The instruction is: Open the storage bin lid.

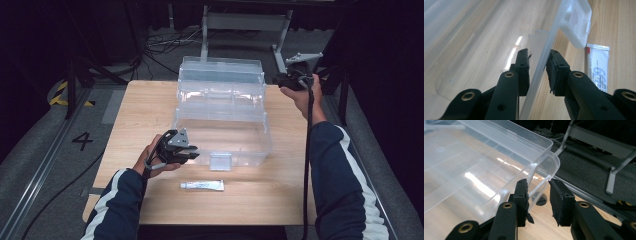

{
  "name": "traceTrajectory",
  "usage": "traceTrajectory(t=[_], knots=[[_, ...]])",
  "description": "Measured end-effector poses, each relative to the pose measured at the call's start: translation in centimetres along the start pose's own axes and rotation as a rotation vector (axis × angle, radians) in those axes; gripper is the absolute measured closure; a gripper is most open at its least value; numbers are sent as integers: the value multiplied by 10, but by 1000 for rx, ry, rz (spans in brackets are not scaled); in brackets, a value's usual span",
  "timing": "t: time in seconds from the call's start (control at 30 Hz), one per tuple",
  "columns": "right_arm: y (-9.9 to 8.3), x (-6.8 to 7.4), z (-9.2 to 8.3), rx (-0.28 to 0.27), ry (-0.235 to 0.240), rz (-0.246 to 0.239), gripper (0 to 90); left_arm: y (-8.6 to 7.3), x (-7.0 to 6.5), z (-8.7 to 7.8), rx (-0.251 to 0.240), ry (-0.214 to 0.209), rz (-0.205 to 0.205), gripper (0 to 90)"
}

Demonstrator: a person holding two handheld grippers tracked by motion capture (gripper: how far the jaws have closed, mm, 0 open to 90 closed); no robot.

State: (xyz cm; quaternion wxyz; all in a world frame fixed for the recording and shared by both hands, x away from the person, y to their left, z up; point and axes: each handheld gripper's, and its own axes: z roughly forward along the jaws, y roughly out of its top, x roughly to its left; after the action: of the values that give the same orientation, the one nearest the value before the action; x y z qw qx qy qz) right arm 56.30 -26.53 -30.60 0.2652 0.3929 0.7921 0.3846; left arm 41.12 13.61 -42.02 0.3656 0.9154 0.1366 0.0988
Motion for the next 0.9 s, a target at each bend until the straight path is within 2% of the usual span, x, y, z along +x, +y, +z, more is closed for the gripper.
traceTrajectory(t=[0.1, 0.17, 0.3, 0.37, 0.43, 0.63, 0.9], knots=[[-7, 5, -13, -17, -1, -22, 664, 1, 0, 0, 2, 0, 4, 724], [-12, 7, -23, -50, -8, -33, 663, 1, -1, 0, 8, 1, 8, 726], [-24, 9, -40, -86, 27, -30, 658, 1, -1, 1, 11, 4, 15, 726], [-29, 11, -51, -110, 29, -38, 658, 2, -1, 1, 16, 8, 22, 724], [-37, 16, -63, -139, 53, -48, 658, 2, -2, 1, 18, 10, 23, 724], [-58, 35, -83, -154, 106, -99, 657, 2, -2, 1, 20, 12, 23, 723], [-81, 57, -95, -145, 173, -138, 655, 2, -1, 0, 24, 9, 28, 725]])
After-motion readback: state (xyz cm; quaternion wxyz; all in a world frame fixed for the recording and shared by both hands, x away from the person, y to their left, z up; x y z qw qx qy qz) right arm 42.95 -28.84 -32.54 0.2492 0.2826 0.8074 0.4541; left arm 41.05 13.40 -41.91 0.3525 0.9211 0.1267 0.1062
